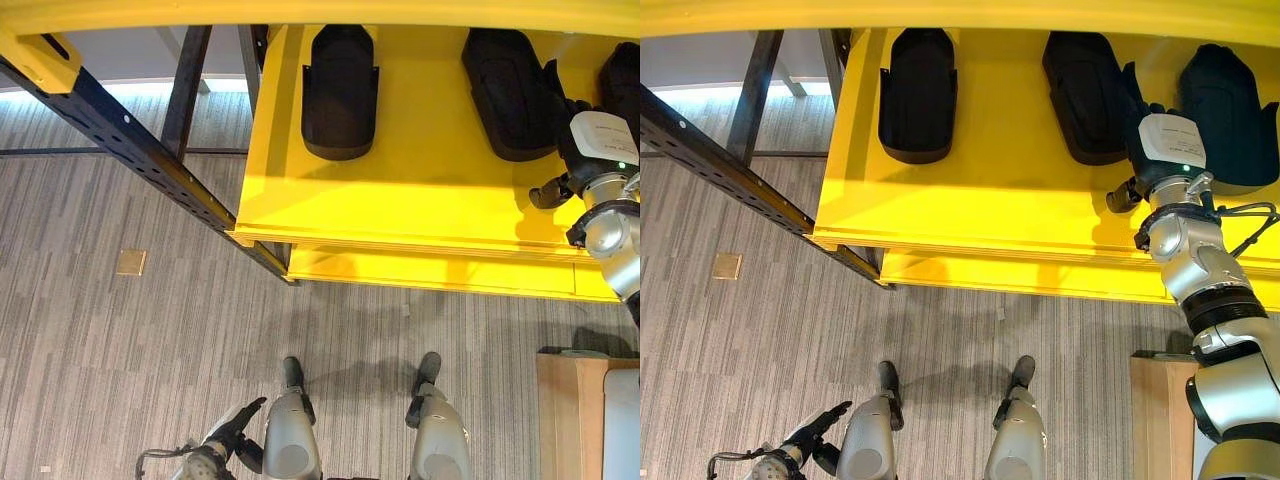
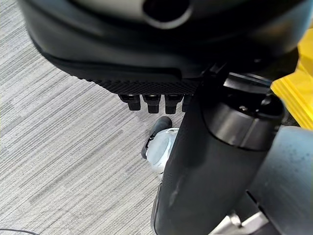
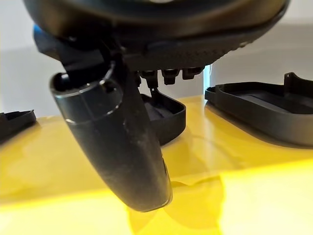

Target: Move parts from the plastic box to the shelf.

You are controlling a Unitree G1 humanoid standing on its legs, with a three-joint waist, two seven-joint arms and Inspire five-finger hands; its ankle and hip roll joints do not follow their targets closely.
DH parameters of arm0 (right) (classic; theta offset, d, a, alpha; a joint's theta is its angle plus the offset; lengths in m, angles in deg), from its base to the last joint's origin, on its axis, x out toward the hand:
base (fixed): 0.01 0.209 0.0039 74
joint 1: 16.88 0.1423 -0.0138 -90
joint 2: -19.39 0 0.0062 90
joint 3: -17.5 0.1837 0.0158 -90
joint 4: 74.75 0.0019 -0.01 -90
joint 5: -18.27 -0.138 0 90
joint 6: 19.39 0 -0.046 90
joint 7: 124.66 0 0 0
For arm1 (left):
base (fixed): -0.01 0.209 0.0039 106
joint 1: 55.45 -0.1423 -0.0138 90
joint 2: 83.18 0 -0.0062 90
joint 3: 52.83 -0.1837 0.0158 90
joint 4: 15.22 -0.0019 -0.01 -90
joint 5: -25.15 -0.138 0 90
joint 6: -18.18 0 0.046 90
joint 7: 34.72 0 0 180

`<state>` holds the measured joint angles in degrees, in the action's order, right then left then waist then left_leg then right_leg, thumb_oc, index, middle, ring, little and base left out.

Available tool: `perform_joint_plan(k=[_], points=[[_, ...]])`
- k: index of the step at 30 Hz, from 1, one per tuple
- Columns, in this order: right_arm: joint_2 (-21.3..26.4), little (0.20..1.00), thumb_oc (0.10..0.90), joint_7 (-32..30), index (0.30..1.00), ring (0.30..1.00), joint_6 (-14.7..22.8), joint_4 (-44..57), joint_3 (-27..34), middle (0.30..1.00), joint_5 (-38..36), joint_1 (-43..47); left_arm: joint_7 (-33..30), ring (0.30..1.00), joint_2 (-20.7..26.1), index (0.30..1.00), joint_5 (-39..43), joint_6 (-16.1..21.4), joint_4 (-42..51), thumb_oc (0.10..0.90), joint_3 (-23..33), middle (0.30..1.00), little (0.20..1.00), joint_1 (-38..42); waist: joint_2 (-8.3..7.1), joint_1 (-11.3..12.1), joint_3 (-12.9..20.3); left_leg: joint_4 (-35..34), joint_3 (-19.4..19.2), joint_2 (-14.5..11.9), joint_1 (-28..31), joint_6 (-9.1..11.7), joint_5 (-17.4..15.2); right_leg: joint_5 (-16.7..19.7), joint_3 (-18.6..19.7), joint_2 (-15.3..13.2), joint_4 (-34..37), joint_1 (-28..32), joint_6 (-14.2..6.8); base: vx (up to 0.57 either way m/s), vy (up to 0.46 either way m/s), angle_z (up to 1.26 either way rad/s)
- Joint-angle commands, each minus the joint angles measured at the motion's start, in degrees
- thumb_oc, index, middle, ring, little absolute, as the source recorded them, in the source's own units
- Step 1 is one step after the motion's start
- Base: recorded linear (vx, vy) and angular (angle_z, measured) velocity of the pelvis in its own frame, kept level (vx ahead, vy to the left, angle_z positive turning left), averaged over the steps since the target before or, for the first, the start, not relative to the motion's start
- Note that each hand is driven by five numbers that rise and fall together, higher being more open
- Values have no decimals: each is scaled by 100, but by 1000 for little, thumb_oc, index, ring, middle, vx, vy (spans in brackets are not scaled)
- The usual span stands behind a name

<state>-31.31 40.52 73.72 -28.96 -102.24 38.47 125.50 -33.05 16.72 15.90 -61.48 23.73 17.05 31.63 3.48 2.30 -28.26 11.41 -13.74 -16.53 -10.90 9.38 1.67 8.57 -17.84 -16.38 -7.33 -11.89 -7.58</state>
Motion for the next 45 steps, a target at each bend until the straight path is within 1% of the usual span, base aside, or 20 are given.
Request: perform_joint_plan(k=[1, 4, 8, 11, 14, 16, 18, 21, 23, 25, 33, 35, 38, 39, 40, 41, 44, 45], points=[[451, 1000, 900, -436, 1000, 1000, 206, -168, -138, 1000, 288, 839, 3, 1000, 343, 1000, 90, 98, 103, 900, -326, 1000, 1000, -106, -36, 173, 294, 41, -503, 27, 142, -141, -150, -1364, 64, -198, -1357, -257, -257, 0, 0, 0], [451, 1000, 900, -377, 1000, 1000, 153, -170, -352, 1000, 362, 1080, 6, 1000, 351, 1000, 95, 140, 77, 900, -357, 1000, 1000, -102, -18, 193, 286, 49, -493, 30, 117, -126, -152, -1384, 66, -211, -1401, -299, -255, 0, 0, 0], [410, 1000, 900, -349, 1000, 1000, 154, -164, -488, 1000, 606, 1172, -3, 1000, 349, 1000, 65, 155, 79, 900, -339, 1000, 1000, -108, -1, 219, 277, 54, -478, 41, 102, -132, -157, -1405, 66, -228, -1453, -332, -253, 5, -4, 2], [383, 1000, 900, -253, 1000, 1000, 81, -199, -598, 1000, 580, 1229, -17, 1000, 370, 1000, 86, 152, 83, 900, -346, 1000, 1000, -92, 6, 238, 266, 69, -466, 44, 81, -138, -161, -1421, 61, -244, -1493, -359, -249, 0, 0, 0], [349, 1000, 900, -201, 1000, 1000, 162, -328, -684, 1000, 692, 1248, -5, 1000, 395, 1000, 90, 138, 106, 900, -345, 1000, 1000, -78, 18, 263, 251, 91, -442, 47, 42, -142, -166, -1444, 58, -268, -1561, -409, -245, 0, 0, 0], [317, 1000, 900, -131, 1000, 1000, 228, -450, -799, 1000, 903, 1341, 34, 1000, 408, 1000, 97, 135, 87, 900, -358, 1000, 1000, -43, 25, 280, 236, 120, -432, 39, 17, -141, -169, -1459, 54, -288, -1616, -438, -240, 0, 0, 0], [305, 1000, 900, 34, 1000, 1000, 263, -550, -947, 1000, 847, 1433, 33, 1000, 422, 1000, 94, 141, 103, 900, -367, 1000, 1000, -39, 33, 308, 216, 147, -405, 34, -21, -138, -167, -1473, 48, -307, -1664, -474, -235, 0, 0, 0], [271, 1000, 900, 164, 1000, 1000, 241, -610, -1012, 1000, 888, 1474, 43, 1000, 446, 1000, 98, 146, 132, 900, -368, 1000, 1000, -41, 45, 324, 197, 151, -395, 36, -30, -135, -168, -1488, 43, -321, -1698, -489, -234, 0, 0, 0], [219, 1000, 900, 386, 1000, 1000, 185, -664, -1083, 1000, 708, 1478, 60, 1000, 476, 1000, 100, 143, 188, 900, -360, 1000, 1000, -54, 56, 336, 180, 143, -390, 32, -40, -128, -153, -1503, 44, -339, -1742, -517, -233, 4, -9, 2], [171, 1000, 900, 406, 1000, 1000, 139, -731, -1084, 1000, 582, 1468, 71, 1000, 493, 1000, 107, 111, 219, 900, -359, 1000, 1000, -34, 64, 344, 172, 147, -386, 33, -55, -129, -147, -1503, 45, -346, -1759, -534, -230, 2, -8, 2], [60, 1000, 900, 542, 1000, 1000, 140, -960, -1018, 1000, 376, 1437, 97, 1000, 526, 1000, 117, 68, 280, 900, -384, 1000, 1000, -5, 97, 346, 133, 180, -378, 25, -75, -130, -157, -1511, 59, -396, -1828, -582, -232, 0, 0, 0], [19, 1000, 900, 789, 1000, 1000, 45, -1068, -980, 1000, 97, 1492, 114, 1000, 543, 1000, 177, 68, 300, 900, -409, 1000, 1000, 15, 120, 339, 118, 194, -373, 32, -95, -127, -163, -1524, 85, -404, -1857, -612, -225, 0, 0, 0], [-26, 1000, 900, 945, 1000, 1000, -4, -1100, -927, 1000, -3, 1482, 114, 1000, 542, 1000, 162, 46, 317, 900, -409, 1000, 1000, 25, 127, 337, 103, 198, -370, 35, -102, -127, -163, -1523, 93, -403, -1858, -616, -221, 0, 0, 0], [-57, 635, 639, 1057, 635, 635, -2, -1152, -901, 635, -87, 1469, 120, 1000, 545, 1000, 166, 54, 313, 900, -408, 1000, 1000, 29, 136, 337, 96, 196, -368, 38, -107, -125, -160, -1526, 96, -406, -1867, -626, -217, 0, 0, 0], [-70, 330, 422, 1102, 330, 330, 18, -1186, -894, 330, -95, 1459, 116, 1000, 546, 1000, 181, 47, 319, 900, -412, 1000, 1000, 34, 139, 337, 93, 203, -368, 39, -113, -127, -164, -1530, 99, -412, -1881, -636, -217, 0, 0, 0], [-71, 300, 400, 1198, 300, 300, 9, -1211, -882, 300, -156, 1452, 127, 1000, 548, 1000, 184, 49, 336, 900, -388, 1000, 1000, 29, 142, 341, 90, 210, -363, 45, -121, -128, -167, -1534, 104, -413, -1887, -643, -211, 0, 0, 0], [-92, 300, 400, 1273, 300, 300, -1, -1284, -881, 300, -162, 1469, 129, 1000, 544, 1000, 156, 24, 367, 900, -376, 1000, 1000, 32, 150, 347, 82, 208, -369, 44, -116, -127, -164, -1540, 90, -418, -1889, -633, -201, 0, 0, 0], [-94, 300, 400, 1301, 300, 300, 49, -1342, -874, 300, -200, 1480, 126, 1000, 542, 1000, 174, 30, 361, 900, -374, 1000, 1000, 27, 153, 351, 80, 216, -358, 48, -121, -127, -169, -1546, 100, -420, -1907, -644, -200, 0, 0, 0]])
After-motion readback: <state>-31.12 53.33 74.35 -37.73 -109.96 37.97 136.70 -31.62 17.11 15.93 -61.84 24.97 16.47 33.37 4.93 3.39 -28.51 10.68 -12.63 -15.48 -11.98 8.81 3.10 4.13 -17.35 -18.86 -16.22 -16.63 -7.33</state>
